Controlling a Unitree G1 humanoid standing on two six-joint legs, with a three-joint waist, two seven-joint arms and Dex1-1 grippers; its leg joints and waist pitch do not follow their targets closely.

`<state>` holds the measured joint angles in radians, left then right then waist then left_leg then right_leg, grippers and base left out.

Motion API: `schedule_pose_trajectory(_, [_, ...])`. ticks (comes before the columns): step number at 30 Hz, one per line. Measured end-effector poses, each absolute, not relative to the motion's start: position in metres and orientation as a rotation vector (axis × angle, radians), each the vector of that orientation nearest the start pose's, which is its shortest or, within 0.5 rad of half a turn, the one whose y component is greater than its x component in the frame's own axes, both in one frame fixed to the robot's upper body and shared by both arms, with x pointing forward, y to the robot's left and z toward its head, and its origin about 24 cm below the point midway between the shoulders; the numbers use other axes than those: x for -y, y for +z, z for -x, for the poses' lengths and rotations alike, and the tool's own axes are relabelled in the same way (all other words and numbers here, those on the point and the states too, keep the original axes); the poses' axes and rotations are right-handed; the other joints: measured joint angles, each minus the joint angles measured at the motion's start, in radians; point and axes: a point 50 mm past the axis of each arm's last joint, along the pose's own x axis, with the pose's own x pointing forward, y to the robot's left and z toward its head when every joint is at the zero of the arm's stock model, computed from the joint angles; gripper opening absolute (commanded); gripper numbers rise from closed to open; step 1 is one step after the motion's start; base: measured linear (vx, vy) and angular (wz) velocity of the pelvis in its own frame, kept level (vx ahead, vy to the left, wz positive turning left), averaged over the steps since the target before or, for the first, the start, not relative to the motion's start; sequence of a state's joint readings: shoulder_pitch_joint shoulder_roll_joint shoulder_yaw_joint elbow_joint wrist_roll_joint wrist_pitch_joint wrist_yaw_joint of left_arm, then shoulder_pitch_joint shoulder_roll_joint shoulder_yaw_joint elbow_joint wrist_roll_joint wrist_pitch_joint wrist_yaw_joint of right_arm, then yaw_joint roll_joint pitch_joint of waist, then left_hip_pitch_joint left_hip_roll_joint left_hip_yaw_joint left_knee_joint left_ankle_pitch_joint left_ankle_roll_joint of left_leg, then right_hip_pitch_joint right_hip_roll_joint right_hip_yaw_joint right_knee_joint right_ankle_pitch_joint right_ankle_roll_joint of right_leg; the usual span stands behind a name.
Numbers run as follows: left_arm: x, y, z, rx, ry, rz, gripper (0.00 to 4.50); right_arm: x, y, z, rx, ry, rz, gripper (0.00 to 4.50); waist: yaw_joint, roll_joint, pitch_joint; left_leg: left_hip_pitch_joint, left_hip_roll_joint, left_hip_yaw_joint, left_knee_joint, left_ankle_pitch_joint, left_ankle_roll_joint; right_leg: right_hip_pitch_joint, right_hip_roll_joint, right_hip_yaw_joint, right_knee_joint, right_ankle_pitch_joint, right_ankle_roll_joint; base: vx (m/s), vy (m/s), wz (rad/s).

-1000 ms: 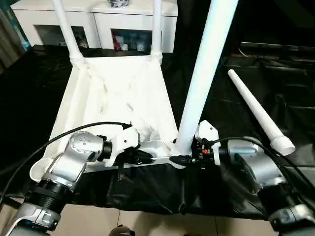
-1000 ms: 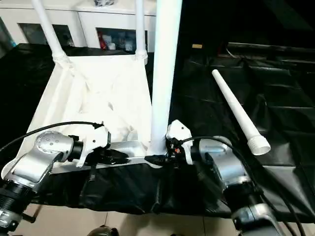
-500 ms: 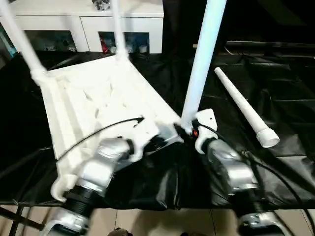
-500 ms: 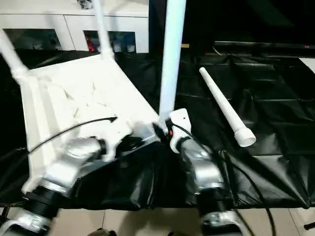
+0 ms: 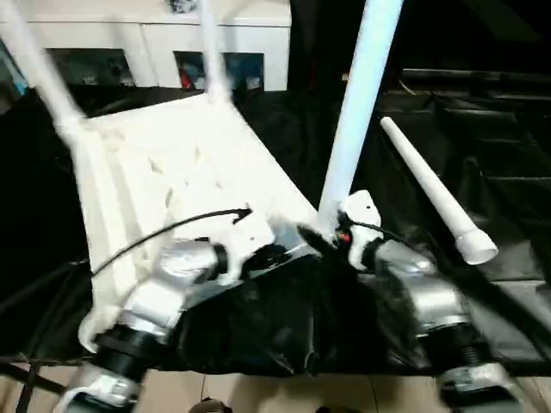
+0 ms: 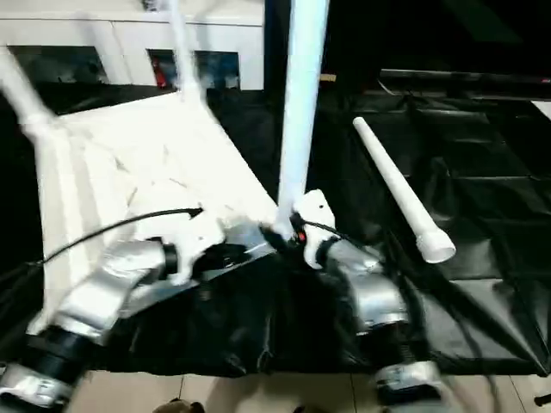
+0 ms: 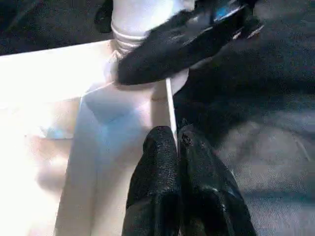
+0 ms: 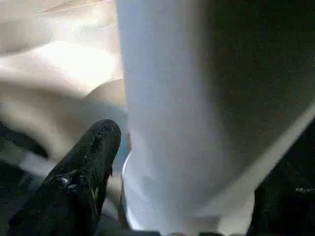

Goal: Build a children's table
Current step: Rotate leg to tighten

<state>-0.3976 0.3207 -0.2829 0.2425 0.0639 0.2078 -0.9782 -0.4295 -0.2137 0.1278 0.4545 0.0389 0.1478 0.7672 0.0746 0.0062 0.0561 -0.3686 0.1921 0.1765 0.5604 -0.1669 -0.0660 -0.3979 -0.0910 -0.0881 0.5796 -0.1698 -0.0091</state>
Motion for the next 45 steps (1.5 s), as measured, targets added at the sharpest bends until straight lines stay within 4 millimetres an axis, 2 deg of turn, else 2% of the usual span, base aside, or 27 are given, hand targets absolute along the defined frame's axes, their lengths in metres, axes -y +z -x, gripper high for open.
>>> schedule_pose_trajectory(5, [-0.125,0.052,-0.288,-0.354,-1.288,-0.41,0.0,0.133,0.045,-0.301,-0.333,1.131,0.219,3.68,0.022,0.001,0.001,0.0,0.0,0.001,0.001,0.0,0.0,0.002,0.0,0.001,0.0,0.0,0.0,0.0,0.0,0.0])
schedule_pose_trajectory(10, [-0.131,0.053,-0.287,-0.373,-1.357,-0.412,0.0,0.138,0.048,-0.293,-0.372,1.253,0.242,3.68,0.034,0.001,0.001,0.0,0.0,0.002,0.001,0.0,0.0,0.002,-0.001,0.002,0.001,0.0,0.0,0.0,0.0,0.0])
schedule_pose_trajectory(11, [-0.132,0.054,-0.287,-0.376,-1.366,-0.415,0.0,0.138,0.048,-0.292,-0.379,1.274,0.247,3.44,0.036,0.001,0.001,0.0,0.0,0.002,0.001,0.0,0.0,0.002,-0.001,0.002,0.001,0.0,0.0,0.0,0.0,0.0])
schedule_pose_trajectory(14, [-0.134,0.054,-0.288,-0.382,-1.382,-0.416,0.0,0.138,0.048,-0.291,-0.381,1.286,0.247,3.31,0.038,0.001,0.001,0.001,0.0,0.002,0.001,0.0,0.0,0.002,-0.001,0.002,0.001,0.0,0.0,0.0,0.0,0.0])
schedule_pose_trajectory(17, [-0.135,0.053,-0.288,-0.385,-1.388,-0.409,0.0,0.138,0.048,-0.291,-0.384,1.285,0.246,2.97,0.039,0.001,0.001,0.001,0.0,0.002,0.0,0.0,0.0,0.002,-0.001,0.002,0.001,0.0,0.0,0.0,0.0,0.0])
schedule_pose_trajectory(26, [-0.137,0.054,-0.288,-0.386,-1.394,-0.397,0.0,0.137,0.047,-0.29,-0.386,1.276,0.219,2.79,0.038,0.0,0.001,0.001,0.0,0.002,-0.001,0.0,0.0,0.002,-0.001,0.002,0.001,-0.001,0.001,0.0,0.0,0.0])
schedule_pose_trajectory(28, [-0.139,0.053,-0.289,-0.387,-1.37,-0.394,0.0,0.133,0.044,-0.29,-0.362,1.224,0.186,2.79,0.034,-0.003,0.001,0.002,0.0,0.002,-0.002,0.0,0.0,0.002,0.0,0.002,0.001,-0.001,0.001,0.0,0.0,0.0])
schedule_pose_trajectory(31, [-0.136,0.051,-0.296,-0.373,-1.229,-0.409,0.0,0.12,0.037,-0.301,-0.314,0.995,0.11,2.77,0.016,-0.003,0.001,0.003,0.0,0.002,-0.003,0.0,0.0,0.002,0.0,0.002,0.001,-0.003,0.005,0.0,0.0,0.0])
schedule_pose_trajectory(35, [-0.109,0.047,-0.301,-0.342,-1.099,-0.368,0.0,0.115,0.031,-0.313,-0.285,0.684,0.022,2.76,-0.005,-0.006,0.001,0.003,0.0,0.001,-0.001,0.0,0.0,0.001,-0.001,0.001,-0.003,-0.003,0.005,0.0,0.0,0.0])
schedule_pose_trajectory(38, [-0.092,0.045,-0.3,-0.328,-1.04,-0.341,0.0,0.109,0.03,-0.317,-0.27,0.518,-0.016,2.76,-0.016,-0.005,0.001,0.003,-0.001,0.001,-0.002,0.0,0.0,0.0,-0.001,0.002,-0.003,-0.003,0.005,0.0,0.0,0.0])
schedule_pose_trajectory(39, [-0.09,0.045,-0.3,-0.326,-1.028,-0.342,0.0,0.107,0.03,-0.318,-0.267,0.489,-0.013,2.76,-0.016,-0.005,0.001,0.003,-0.001,0.001,-0.002,0.0,0.0,0.0,-0.001,0.001,-0.003,-0.003,0.005,0.0,0.0,0.0])
schedule_pose_trajectory(40, [-0.088,0.045,-0.3,-0.324,-1.018,-0.342,0.0,0.105,0.03,-0.318,-0.264,0.469,-0.008,3.11,-0.016,-0.004,0.001,0.003,-0.001,0.001,-0.003,0.0,0.0,0.0,-0.001,0.001,-0.003,-0.003,0.005,0.0,0.0,0.0])
schedule_pose_trajectory(41, [-0.087,0.045,-0.3,-0.323,-1.011,-0.341,0.0,0.105,0.031,-0.319,-0.256,0.455,0.001,3.11,-0.015,-0.003,0.001,0.003,-0.001,0.001,-0.004,0.0,0.0,0.0,-0.001,0.001,-0.003,-0.003,0.005,0.0,0.0,0.0])
schedule_pose_trajectory(42, [-0.084,0.045,-0.3,-0.321,-1.008,-0.337,0.0,0.105,0.031,-0.319,-0.252,0.441,0.004,3.46,-0.015,-0.003,0.001,0.003,-0.001,0.001,-0.004,0.0,0.0,0.0,-0.001,0.001,-0.003,-0.003,0.005,0.0,0.0,0.0])
schedule_pose_trajectory(45, [-0.08,0.046,-0.299,-0.313,-1.016,-0.344,0.0,0.105,0.032,-0.32,-0.243,0.436,0.007,3.59,-0.013,0.001,0.0,0.002,-0.001,0.001,-0.004,0.0,0.0,0.0,-0.001,0.001,-0.002,-0.003,0.005,0.0,0.0,0.0])
